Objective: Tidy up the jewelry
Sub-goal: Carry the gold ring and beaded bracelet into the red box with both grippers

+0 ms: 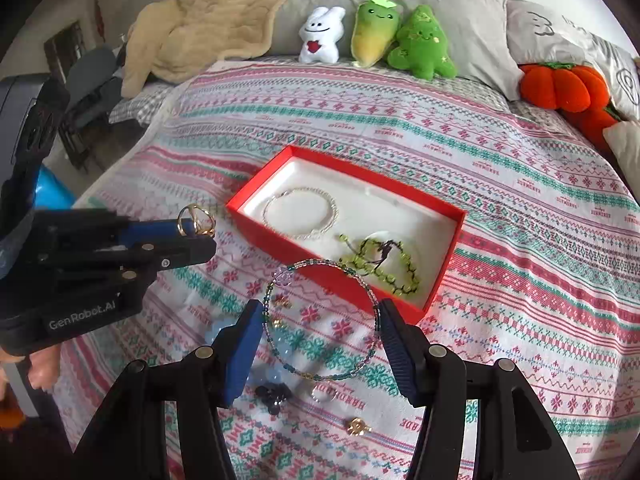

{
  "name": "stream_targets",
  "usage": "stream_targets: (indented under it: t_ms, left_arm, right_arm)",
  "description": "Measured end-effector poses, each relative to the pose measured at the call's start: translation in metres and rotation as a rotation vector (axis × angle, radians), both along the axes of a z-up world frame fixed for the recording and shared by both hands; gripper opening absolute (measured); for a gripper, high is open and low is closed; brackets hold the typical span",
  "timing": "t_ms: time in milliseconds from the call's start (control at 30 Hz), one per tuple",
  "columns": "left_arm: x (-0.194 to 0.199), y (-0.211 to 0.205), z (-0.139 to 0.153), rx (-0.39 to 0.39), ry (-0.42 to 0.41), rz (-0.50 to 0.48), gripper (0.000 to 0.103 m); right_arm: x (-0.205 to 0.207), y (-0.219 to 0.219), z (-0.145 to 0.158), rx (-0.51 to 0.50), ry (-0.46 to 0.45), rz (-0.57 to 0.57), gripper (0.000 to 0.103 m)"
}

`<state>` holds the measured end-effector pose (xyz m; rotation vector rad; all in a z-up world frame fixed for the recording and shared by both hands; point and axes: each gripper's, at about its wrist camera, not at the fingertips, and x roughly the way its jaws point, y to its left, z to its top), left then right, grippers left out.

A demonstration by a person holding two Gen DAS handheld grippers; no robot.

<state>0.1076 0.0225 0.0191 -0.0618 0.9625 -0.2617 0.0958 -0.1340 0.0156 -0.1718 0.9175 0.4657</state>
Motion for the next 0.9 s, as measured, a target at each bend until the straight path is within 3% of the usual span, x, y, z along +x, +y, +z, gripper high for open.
stream_targets:
  t_ms: [433, 900]
  left_arm:
    - [0.033, -0.012, -0.005, -0.039, -0.038, 0.041, 0.025]
    - [0.056, -0.011, -0.023, -0.045, -0.013, 0.102, 0.025]
  right_arm:
    - [0.032, -0.022, 0.005, 0.058, -0.004, -0.126, 0.059]
    - [0.048, -0.022, -0.007, 0.036, -0.008, -0.122, 0.06]
